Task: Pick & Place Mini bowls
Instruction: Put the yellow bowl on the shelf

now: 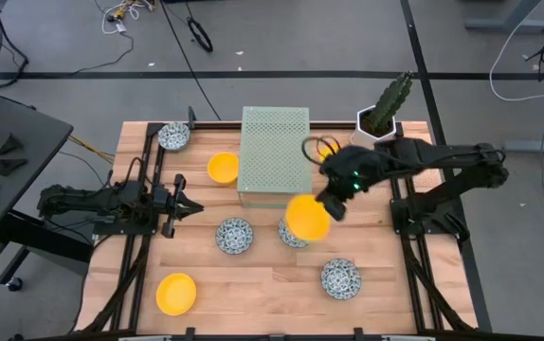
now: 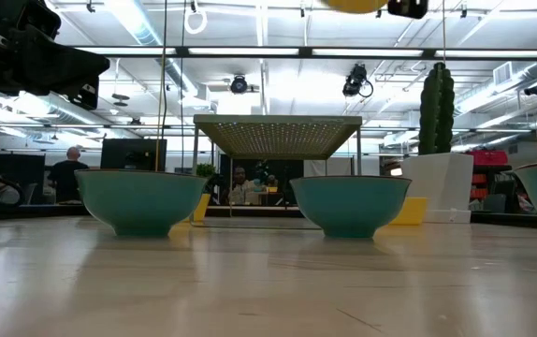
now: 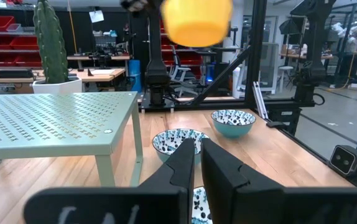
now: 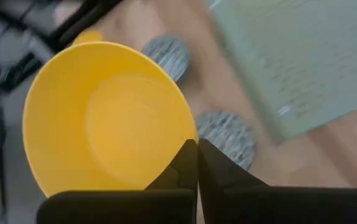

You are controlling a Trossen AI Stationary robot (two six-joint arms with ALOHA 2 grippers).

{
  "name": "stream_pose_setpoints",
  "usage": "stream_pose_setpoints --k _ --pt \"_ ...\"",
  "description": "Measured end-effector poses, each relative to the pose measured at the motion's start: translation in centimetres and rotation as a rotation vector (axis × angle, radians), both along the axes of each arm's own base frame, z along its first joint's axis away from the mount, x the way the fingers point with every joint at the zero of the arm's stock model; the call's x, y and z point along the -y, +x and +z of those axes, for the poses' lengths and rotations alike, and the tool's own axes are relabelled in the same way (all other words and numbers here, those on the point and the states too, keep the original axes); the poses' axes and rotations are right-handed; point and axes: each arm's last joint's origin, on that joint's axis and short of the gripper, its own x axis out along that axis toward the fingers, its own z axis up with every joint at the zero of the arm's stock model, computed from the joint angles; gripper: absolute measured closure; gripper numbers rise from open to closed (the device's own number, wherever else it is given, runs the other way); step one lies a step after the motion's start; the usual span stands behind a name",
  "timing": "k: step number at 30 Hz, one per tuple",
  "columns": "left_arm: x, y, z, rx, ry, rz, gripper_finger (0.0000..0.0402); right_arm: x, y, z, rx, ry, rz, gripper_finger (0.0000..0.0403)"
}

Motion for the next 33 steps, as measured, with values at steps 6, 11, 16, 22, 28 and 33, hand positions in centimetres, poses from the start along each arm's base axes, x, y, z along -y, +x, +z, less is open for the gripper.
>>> stream_pose_setpoints --k 6,11,16,22,28,33 --pt "0.0 0.0 0.0 0.000 0.000 0.000 0.0367 3.8 1.8 1.4 0.036 0.013 -0.204 0.0403" --pt "0.0 0.0 0.0 0.000 0.000 0.000 0.0367 7.2 2.7 2.9 0.083 0.009 -0.313 0.0403" --pt "0.0 0.0 0.0 0.000 0.000 0.000 0.0367 11.0 3.1 3.9 0.123 0.006 -0.435 0.0403" --pt "0.0 0.0 0.0 0.000 0.000 0.000 0.0367 15.4 3.5 3.2 0.160 0.099 -0.479 0.0403" --pt "0.0 0.0 0.0 0.000 0.000 0.000 0.0367 18.9 3.1 2.0 0.138 0.077 -0.500 0.0403" --pt "0.0 0.0 0.0 0.000 0.000 0.000 0.0367 20.5 2.3 1.8 0.135 0.036 -0.511 0.0403"
